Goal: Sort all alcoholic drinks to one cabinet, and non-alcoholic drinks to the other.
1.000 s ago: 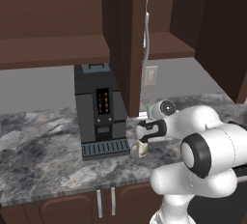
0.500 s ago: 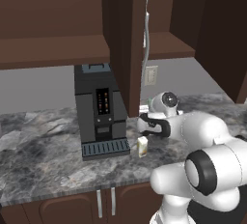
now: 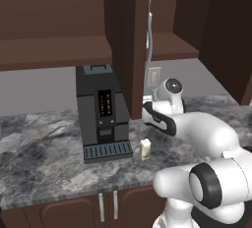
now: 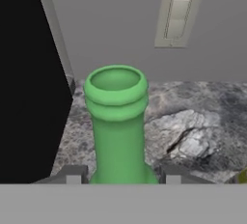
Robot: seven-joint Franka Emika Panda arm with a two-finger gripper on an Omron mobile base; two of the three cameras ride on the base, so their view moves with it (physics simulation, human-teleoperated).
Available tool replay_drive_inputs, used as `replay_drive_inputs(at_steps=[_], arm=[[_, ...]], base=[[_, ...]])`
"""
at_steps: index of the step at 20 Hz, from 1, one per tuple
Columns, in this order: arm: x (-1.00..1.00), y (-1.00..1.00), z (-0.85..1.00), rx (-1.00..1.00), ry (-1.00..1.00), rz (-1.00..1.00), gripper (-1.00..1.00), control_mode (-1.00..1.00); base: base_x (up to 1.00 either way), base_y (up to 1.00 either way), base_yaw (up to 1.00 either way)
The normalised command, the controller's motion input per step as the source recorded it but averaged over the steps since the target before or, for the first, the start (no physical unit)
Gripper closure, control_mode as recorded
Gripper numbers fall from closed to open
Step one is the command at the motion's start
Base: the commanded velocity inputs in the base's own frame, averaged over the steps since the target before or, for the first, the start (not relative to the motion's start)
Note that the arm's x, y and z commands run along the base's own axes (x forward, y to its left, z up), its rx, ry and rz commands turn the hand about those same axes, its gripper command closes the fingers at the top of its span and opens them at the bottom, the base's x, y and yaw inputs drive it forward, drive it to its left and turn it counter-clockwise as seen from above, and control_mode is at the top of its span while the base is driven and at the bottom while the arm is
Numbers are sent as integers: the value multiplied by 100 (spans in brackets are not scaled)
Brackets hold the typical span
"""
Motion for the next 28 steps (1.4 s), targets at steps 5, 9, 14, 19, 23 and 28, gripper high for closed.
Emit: replay_drive_inputs(at_steps=[5,9,14,19,23,28], arm=[[-5,0,31,0,0,-2,100,-100],[-7,0,31,0,-2,-2,100,-100],[-4,0,36,0,-2,-2,100,-100],[-2,0,38,0,-3,-2,100,-100],[-3,0,35,0,-4,-2,100,-100],[-6,-2,34,0,-4,-2,100,-100]], base=[[0,0,0],[0,0,0],[0,0,0],[0,0,0],[0,0,0],[0,0,0]])
